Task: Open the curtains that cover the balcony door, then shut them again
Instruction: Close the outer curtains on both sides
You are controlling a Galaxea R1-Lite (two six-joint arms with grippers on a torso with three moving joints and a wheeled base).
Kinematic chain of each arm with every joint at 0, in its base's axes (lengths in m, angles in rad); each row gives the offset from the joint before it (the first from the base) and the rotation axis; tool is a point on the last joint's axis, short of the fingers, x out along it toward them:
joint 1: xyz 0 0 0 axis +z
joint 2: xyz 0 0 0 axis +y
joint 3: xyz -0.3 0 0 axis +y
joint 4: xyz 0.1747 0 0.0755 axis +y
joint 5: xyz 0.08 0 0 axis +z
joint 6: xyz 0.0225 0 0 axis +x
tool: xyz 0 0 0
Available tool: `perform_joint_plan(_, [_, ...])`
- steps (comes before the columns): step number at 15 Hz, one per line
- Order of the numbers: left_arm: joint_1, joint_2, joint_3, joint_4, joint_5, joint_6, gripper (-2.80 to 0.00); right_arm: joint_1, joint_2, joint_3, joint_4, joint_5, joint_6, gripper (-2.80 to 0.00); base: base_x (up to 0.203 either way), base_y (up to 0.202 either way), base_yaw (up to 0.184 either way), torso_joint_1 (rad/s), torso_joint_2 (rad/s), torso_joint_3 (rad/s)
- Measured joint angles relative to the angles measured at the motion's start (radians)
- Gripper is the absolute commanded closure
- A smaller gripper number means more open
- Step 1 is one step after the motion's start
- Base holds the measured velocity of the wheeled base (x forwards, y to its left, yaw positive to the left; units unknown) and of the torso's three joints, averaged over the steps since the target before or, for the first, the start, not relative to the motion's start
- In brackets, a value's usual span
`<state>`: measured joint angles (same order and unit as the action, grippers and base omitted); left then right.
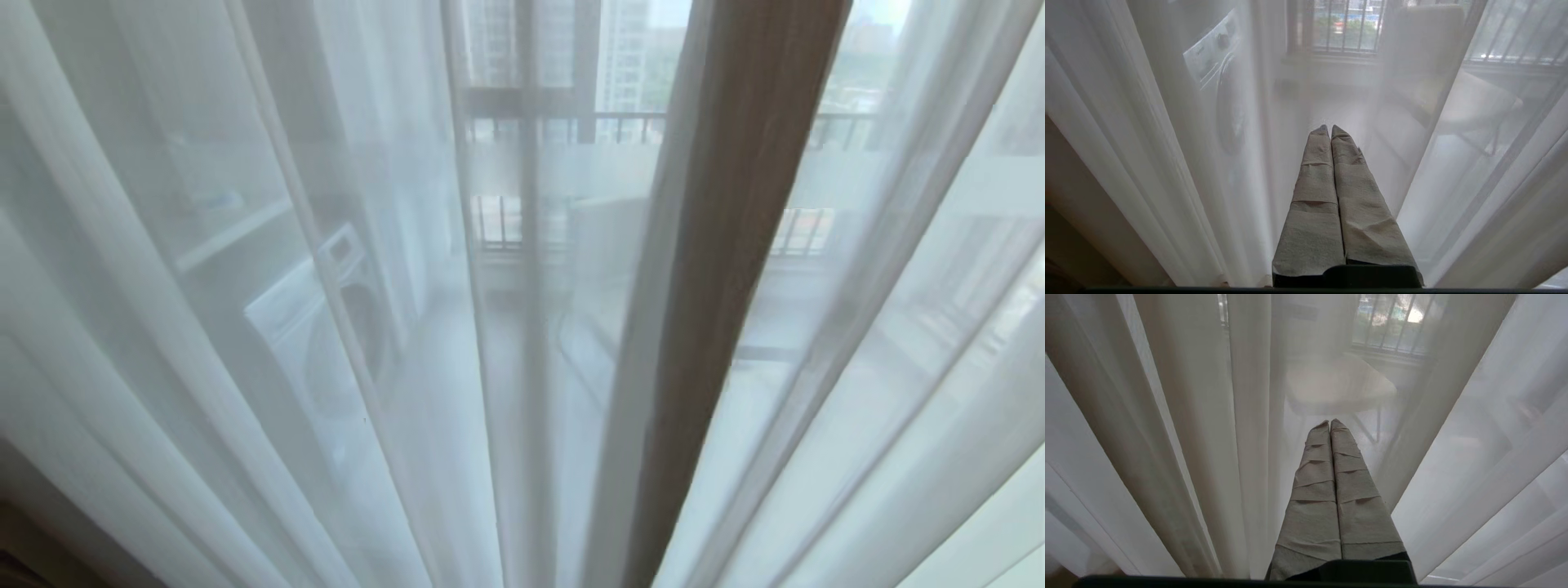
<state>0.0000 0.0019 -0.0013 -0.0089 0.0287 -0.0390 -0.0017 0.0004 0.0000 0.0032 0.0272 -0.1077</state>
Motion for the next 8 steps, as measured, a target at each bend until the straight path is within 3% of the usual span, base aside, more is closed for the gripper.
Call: perform_joint_plan(8, [0.0, 0.0, 0.0, 0.0, 0.0, -0.002, 0.0, 0.0, 0.0, 0.0, 0.0, 0.0, 0.0, 0.0, 0.0, 0.193, 0.001, 0.003, 0.0, 0.003])
